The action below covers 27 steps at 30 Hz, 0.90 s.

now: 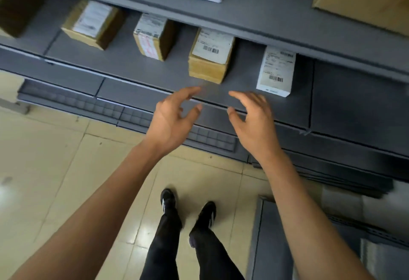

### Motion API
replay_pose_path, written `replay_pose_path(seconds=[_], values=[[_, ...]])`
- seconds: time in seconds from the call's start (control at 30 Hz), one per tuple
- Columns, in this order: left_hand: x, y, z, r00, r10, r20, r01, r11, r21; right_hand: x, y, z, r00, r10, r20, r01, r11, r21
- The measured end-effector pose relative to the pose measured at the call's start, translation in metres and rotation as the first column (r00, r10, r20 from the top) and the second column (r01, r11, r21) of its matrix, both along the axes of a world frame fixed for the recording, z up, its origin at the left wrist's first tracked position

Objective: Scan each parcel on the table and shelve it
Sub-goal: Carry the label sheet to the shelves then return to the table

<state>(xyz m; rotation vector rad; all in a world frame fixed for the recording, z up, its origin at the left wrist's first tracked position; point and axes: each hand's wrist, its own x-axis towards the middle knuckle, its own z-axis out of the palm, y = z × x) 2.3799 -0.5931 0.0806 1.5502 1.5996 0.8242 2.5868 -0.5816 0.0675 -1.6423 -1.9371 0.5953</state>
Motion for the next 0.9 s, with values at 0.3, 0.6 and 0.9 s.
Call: replay_pose_path(seconds=[0.3, 0.6, 0.9], values=[[-0.126, -0.069, 0.064, 0.965, 0.262, -0.024, -0.26, 0.963, 0.073, -0.138, -0.007, 0.078, 0.906, 0.418, 0.062, -0.421, 0.906, 0.043], [-0.263, -0.136, 0.122, 0.875, 0.484, 0.025, -0.474, 0.844, 0.25, -0.306, -0.037, 0.156, 0.763, 0.642, 0.074, -0.646, 0.753, 0.123], [-0.392, -0.192, 0.146, 0.768, 0.638, -0.058, -0.587, 0.736, 0.338, -0.432, -0.06, 0.204, 0.677, 0.732, 0.078, -0.73, 0.655, 0.197]])
